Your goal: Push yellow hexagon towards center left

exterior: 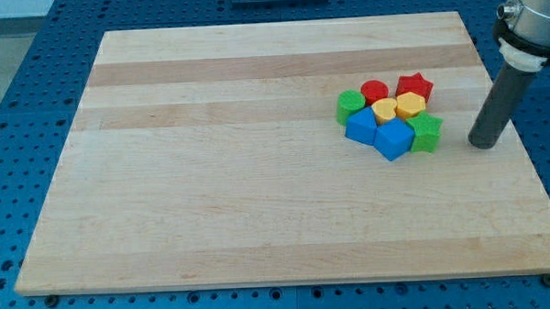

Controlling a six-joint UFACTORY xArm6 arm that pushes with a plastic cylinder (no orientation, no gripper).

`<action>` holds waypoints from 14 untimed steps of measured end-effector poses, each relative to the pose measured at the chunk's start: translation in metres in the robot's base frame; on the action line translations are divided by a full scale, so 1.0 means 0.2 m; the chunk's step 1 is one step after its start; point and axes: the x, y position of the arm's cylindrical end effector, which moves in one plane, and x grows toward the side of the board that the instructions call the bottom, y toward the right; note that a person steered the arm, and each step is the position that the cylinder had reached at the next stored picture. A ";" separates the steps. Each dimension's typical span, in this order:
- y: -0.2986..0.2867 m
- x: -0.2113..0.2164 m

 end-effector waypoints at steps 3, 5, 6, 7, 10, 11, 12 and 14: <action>-0.10 -0.18; -0.17 -0.29; -0.17 -0.29; -0.18 -0.29; -0.37 -0.29; -0.48 -0.29; -0.59 -0.29; -0.84 -0.27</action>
